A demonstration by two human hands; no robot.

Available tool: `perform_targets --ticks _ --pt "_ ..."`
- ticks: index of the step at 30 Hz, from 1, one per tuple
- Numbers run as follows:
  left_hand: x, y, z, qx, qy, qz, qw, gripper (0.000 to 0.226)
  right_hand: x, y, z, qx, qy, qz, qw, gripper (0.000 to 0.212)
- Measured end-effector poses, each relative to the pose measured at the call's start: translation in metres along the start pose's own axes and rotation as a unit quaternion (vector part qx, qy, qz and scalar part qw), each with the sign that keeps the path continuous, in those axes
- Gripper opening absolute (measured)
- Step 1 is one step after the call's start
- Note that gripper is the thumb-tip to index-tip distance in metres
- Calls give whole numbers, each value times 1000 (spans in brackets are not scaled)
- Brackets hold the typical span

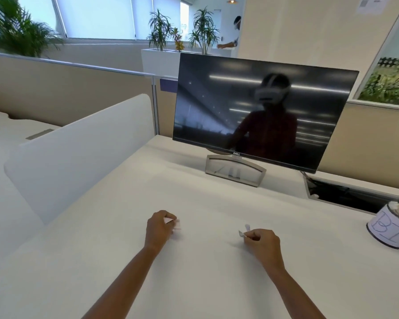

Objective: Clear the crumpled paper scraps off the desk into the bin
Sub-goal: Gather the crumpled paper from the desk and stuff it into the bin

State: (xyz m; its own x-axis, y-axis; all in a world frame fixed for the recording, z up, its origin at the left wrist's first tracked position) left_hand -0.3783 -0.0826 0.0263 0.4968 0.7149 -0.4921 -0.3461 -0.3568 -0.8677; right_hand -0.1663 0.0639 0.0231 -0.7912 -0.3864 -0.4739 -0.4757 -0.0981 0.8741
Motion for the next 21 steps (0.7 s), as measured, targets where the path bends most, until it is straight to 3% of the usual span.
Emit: perform_targets --ticks 5,11,21 --pt "58 -44 -13 2 55 -65 996 15 -54 -21 5 18 -31 15 999 18" --pt "132 -93 -32 6 122 -85 989 11 -130 -47 8 37 -99 16 994 11" --pt "276 -222 -73 145 210 -75 964 13 -278 -74 27 9 -241 -78 967 10"
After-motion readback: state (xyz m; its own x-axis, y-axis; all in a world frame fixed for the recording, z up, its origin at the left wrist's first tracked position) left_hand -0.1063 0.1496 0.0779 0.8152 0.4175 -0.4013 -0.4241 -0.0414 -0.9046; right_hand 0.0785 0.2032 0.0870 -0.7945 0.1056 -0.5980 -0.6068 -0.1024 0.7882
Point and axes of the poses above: each hand's wrist, its own z-axis towards the middle knuckle, its own x-axis out of the palm, y = z × x, the point moved 2 cm from there along z, towards the middle knuckle, and after that the axes turned 7 degrees about x, right-handed, at the moved point
